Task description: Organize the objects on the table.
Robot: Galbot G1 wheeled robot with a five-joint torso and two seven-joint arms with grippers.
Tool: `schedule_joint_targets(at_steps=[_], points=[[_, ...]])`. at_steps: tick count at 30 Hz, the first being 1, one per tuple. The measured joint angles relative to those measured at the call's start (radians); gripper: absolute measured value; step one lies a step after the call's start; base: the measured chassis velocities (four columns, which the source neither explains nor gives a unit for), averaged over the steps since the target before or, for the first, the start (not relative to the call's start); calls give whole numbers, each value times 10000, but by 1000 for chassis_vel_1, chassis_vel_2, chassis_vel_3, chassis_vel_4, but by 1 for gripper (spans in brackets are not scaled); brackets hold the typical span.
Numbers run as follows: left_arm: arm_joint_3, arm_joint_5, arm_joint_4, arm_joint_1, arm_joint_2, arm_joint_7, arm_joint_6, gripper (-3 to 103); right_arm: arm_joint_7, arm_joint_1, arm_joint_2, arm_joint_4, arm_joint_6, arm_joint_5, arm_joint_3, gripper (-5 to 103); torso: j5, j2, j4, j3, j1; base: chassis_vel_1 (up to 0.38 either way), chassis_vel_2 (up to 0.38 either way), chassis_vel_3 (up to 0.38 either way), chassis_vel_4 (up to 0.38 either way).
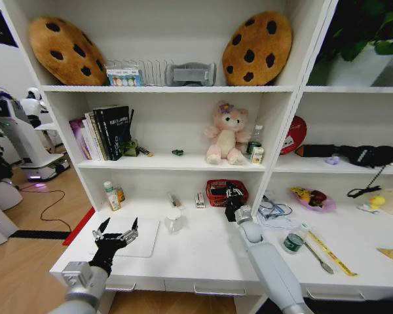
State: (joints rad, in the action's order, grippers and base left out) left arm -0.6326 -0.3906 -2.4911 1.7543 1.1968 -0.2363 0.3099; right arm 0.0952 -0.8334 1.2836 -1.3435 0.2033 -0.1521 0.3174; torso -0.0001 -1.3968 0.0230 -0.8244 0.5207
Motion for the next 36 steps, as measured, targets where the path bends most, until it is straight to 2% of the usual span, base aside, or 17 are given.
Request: schedule_joint_targets(at_steps=[4, 6, 7, 9, 12, 14, 15, 17, 18, 20, 21, 23, 27, 32, 34, 35, 36], points=[[0, 0, 0, 0, 0, 0, 0, 100, 243, -84, -87, -250, -117, -12, -94, 40, 0, 0, -1, 0, 0, 0, 0, 0, 0], [0, 0, 0, -1, -1, 0, 0, 100, 504, -215, -276, -646, -344, -152, -174, 50, 0, 0, -1, 0, 0, 0, 0, 0, 0], [0, 0, 0, -1, -1, 0, 0, 100, 504, -215, -276, -646, -344, -152, -174, 50, 0, 0, -1, 0, 0, 0, 0, 0, 0], [0, 0, 0, -1, 0, 0, -1, 100, 1318, -603, -767, -1681, -1023, -500, -383, 61, 3, 1, -4, 0, 0, 0, 0, 0, 0], [0, 0, 0, 0, -1, 0, 0, 100, 1715, -831, -1083, -2338, -1524, -913, -452, 66, 3, 1, 0, 0, 0, 0, 0, 0, 0], [1, 0, 0, -1, -1, 4, 0, 100, 3620, -1457, -2209, -4458, -3574, -2588, -687, 83, 1, -1, 3, 1, -1, 0, 0, 0, 0], [1, 0, 0, -1, -1, 4, 0, 100, 3620, -1457, -2209, -4458, -3574, -2588, -687, 83, 1, -1, 3, 1, -1, 0, 0, 0, 0], [0, 0, 0, 0, -1, 0, 0, 100, 5717, -1950, -3066, -6317, -5401, -4524, -856, 93, 0, -1, 3, 1, -1, 0, 0, 0, 0], [0, 0, 0, 0, -1, 0, 0, 100, 5717, -1950, -3066, -6317, -5401, -4524, -856, 93, 0, -1, 3, 1, -1, 0, 0, 0, 0], [1, 0, 0, -1, 0, 9, 0, 100, 6904, -2518, -3526, -7748, -6507, -6341, -769, 99, 1, -2, -2, 2, -1, 0, 0, 0, 0], [1, 0, 0, -1, 0, 9, 0, 100, 6904, -2518, -3526, -7748, -6507, -6341, -769, 99, 1, -2, -2, 2, -1, 0, 0, 0, 0], [0, 0, 0, 0, -1, 1, 0, 100, 7538, -3077, -3728, -8610, -7187, -7590, -469, 100, -3, -3, 0, 2, -1, 0, 0, 0, 0], [0, 0, 0, 0, 0, 1, 0, 100, 8027, -3697, -3722, -8843, -7496, -8275, -297, 100, 1, -2, 0, 1, -1, 0, 0, 0, 0], [0, 0, 0, -1, 0, 1, 0, 100, 7847, -4205, -3468, -8105, -7605, -8093, -152, 100, 3, -2, 1, 1, -1, 0, 0, 0, 0], [1, 0, 0, -1, 0, 2, 0, 100, 7074, -4384, -3333, -7437, -7881, -7773, -122, 100, 0, -1, 0, 0, -1, 0, 0, 0, 0], [0, 0, 0, -1, 0, 2, 0, 100, 6319, -4431, -3289, -7077, -8045, -7443, -116, 100, 2, -2, 1, 1, -1, 0, 0, 0, 0], [0, 0, 0, -1, 0, 2, 0, 100, 6319, -4431, -3289, -7077, -8045, -7443, -116, 100, 2, -2, 1, 1, -1, 0, 0, 0, 0]])
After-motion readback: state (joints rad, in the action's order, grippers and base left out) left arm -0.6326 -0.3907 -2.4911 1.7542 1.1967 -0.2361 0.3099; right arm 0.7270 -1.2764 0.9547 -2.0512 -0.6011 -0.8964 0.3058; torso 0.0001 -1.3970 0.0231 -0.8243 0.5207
